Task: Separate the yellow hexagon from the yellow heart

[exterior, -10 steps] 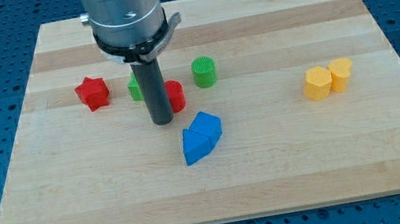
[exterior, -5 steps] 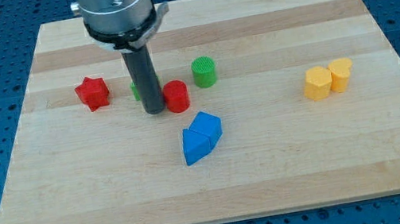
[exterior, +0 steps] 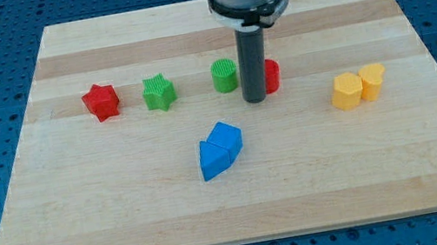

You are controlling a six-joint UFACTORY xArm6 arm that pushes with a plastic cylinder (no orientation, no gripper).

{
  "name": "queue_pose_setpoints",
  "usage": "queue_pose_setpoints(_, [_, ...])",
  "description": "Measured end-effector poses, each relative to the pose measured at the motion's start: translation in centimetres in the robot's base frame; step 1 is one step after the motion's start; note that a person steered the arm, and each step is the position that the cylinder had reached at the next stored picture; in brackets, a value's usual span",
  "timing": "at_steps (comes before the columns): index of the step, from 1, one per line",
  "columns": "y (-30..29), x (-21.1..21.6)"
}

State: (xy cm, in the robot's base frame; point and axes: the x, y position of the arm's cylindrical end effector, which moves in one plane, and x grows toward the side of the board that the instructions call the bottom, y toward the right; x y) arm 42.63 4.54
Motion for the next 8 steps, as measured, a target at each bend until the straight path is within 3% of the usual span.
queue_pose_setpoints(1, [1.6, -0.3])
queue_pose_setpoints(3, [3.6, 4.4])
queue_pose_setpoints(4, [8.1, 7.5])
queue_pose_setpoints(5, [15.8, 7.6])
queue_pose_setpoints(8, [12.9, 6.0])
